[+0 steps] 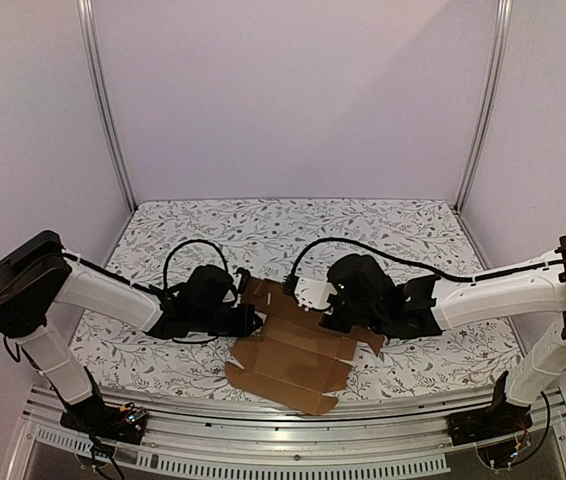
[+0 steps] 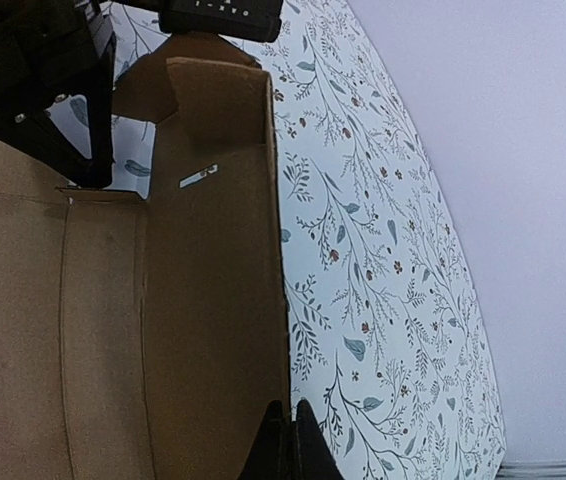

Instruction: Fold the paper box

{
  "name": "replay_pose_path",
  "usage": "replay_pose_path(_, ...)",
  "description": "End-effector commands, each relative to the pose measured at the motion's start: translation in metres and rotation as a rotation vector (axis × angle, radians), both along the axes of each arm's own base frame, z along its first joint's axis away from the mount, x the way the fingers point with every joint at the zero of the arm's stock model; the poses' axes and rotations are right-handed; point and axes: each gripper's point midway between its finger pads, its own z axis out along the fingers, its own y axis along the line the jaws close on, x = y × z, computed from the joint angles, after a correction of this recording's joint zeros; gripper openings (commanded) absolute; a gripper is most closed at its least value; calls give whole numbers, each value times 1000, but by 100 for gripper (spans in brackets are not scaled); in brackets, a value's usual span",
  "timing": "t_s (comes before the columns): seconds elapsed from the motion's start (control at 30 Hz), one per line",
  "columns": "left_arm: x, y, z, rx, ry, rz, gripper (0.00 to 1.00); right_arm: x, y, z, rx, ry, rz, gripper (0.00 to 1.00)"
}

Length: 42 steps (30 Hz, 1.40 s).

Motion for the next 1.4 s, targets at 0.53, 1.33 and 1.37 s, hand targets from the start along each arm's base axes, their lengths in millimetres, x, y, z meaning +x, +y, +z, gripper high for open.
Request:
replay_pose_path(0.53, -8, -9, 20, 38, -45, -36, 0, 0, 4, 0, 3, -3, -16, 0)
replay_pose_path(1.33, -14, 100, 120, 105, -290, 119, 0, -16, 5, -13, -195, -167, 129, 0)
replay_pose_path(1.37, -13, 104, 119, 90, -293, 128, 0, -18, 6, -13, -199, -176, 139, 0)
